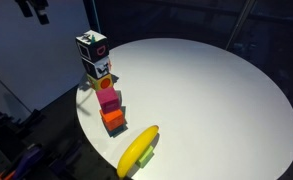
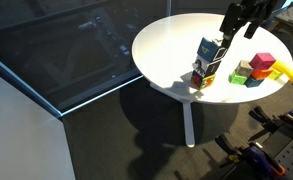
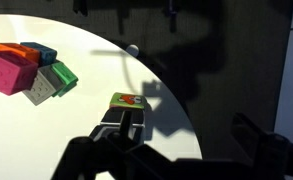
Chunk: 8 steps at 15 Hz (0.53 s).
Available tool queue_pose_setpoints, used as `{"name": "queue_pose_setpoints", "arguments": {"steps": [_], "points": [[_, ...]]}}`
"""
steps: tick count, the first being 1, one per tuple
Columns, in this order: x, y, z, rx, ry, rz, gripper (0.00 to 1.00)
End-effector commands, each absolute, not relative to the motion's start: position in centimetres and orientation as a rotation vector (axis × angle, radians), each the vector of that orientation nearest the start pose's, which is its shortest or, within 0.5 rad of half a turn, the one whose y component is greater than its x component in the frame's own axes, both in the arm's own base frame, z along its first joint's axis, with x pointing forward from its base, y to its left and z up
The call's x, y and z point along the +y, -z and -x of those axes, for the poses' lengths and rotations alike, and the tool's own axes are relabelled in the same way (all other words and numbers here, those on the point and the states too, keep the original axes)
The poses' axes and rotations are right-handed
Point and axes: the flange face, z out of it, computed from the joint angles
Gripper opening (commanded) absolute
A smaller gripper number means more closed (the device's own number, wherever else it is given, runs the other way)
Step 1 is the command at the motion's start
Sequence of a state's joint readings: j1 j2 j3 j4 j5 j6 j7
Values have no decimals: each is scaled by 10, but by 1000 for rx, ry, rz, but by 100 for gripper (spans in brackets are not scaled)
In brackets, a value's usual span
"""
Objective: Pick up the pink block and put it on the orange block
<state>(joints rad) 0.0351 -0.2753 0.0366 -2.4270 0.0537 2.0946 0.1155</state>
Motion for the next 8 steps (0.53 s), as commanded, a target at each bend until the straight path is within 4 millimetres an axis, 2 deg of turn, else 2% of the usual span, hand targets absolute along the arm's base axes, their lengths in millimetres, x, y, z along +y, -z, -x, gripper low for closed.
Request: {"name": "queue_pose_setpoints", "arguments": {"steps": [1,8], "points": [[36,-431,-421,212,-85,3102,100],[30,-460,-390,190,-158,3119,100]]}}
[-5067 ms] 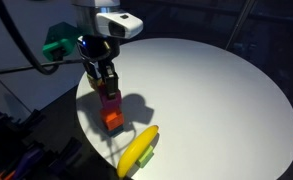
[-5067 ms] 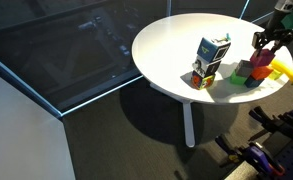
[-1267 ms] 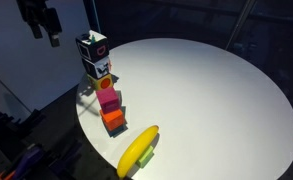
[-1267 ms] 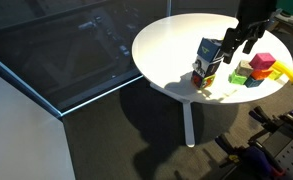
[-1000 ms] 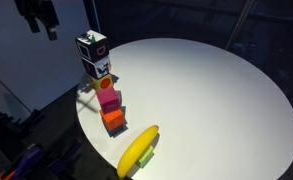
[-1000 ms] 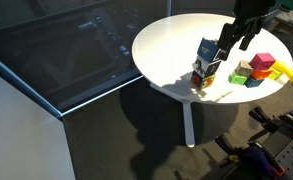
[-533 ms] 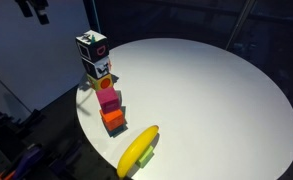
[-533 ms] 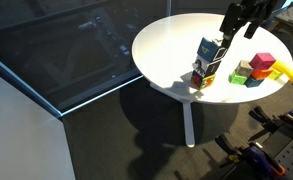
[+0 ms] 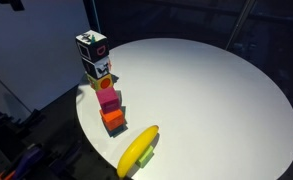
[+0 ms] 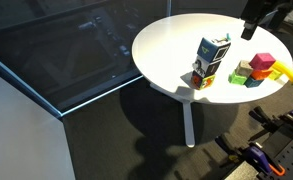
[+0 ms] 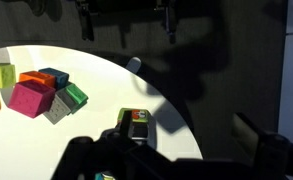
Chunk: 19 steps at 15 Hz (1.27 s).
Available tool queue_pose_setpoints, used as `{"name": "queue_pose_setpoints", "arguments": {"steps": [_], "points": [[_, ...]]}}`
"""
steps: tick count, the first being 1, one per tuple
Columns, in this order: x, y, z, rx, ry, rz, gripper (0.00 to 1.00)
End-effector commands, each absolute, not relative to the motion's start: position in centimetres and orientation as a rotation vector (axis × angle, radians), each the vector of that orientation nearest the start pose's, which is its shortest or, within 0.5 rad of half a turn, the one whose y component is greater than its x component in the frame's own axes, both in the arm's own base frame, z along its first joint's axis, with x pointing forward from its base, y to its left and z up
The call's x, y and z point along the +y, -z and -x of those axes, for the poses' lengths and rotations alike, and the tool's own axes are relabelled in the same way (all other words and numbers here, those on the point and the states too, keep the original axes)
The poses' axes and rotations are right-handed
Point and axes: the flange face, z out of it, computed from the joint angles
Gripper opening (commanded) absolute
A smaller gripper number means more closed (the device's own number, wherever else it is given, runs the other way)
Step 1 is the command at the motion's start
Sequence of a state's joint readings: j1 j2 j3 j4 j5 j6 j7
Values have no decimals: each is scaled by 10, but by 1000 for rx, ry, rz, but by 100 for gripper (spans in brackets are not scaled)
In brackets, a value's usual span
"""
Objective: Pick up the pink block and put it on the orange block
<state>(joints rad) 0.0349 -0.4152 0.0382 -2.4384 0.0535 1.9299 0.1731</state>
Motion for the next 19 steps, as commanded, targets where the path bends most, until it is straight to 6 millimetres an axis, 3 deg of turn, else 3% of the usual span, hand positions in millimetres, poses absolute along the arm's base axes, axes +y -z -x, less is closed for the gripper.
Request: {"name": "queue_pose_setpoints", "arguments": {"steps": [1,7,8,19], "points": [[29,-463,-387,189,-159,3119,100],[21,-479,-376,216,-89,3118,100],[27,-474,-385,213,-110,3110,100],[25,-476,-381,219,-97,3109,100]]}}
